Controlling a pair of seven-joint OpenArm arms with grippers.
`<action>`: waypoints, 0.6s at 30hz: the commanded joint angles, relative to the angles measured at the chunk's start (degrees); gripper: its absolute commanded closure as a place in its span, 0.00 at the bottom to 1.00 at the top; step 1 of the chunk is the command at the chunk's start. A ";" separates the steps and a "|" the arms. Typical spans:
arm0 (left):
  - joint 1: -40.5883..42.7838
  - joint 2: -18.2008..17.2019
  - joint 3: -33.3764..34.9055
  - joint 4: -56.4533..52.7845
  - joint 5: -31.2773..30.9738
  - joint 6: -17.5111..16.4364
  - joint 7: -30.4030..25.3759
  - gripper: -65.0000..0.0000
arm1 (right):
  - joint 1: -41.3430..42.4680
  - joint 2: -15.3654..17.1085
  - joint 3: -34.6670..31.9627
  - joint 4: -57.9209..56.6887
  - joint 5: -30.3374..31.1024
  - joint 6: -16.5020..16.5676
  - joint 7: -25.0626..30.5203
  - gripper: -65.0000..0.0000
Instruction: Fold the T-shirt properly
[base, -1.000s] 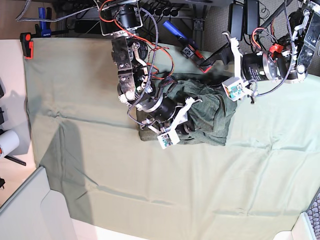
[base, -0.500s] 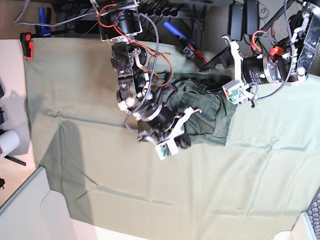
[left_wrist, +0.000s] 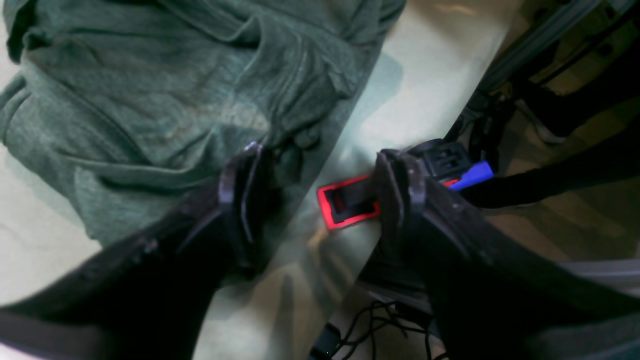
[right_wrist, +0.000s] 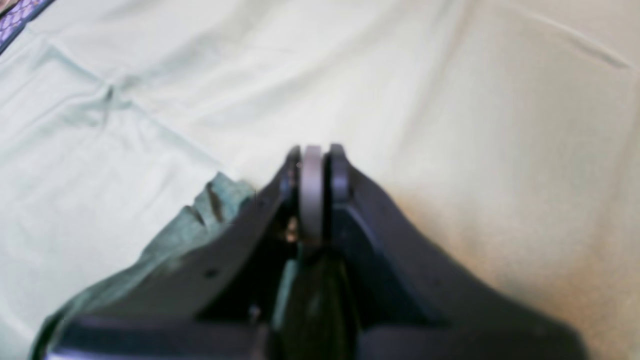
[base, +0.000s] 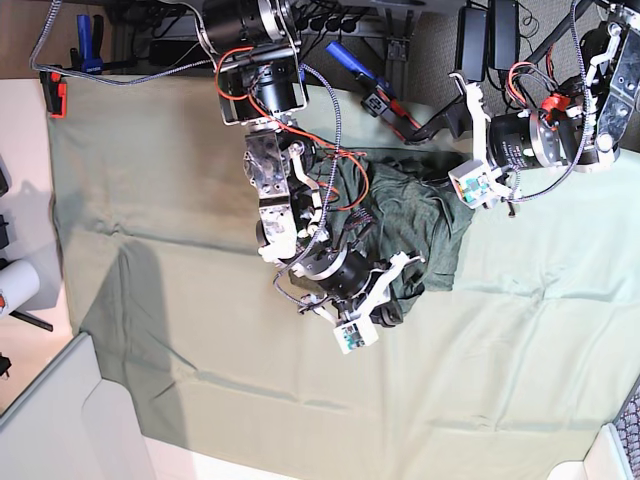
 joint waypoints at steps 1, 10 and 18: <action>-0.33 -0.33 -0.63 0.76 -0.81 -0.52 -1.42 0.43 | 0.96 -0.39 0.02 0.83 0.79 0.17 1.77 0.99; -0.33 -3.52 -6.14 0.79 -6.54 -0.52 0.24 0.43 | -2.75 -0.35 0.04 5.95 4.17 0.20 0.85 0.49; -0.33 -6.56 -6.84 0.81 -9.20 -0.52 0.52 0.43 | -10.10 0.61 0.04 22.16 6.08 0.20 -6.99 0.49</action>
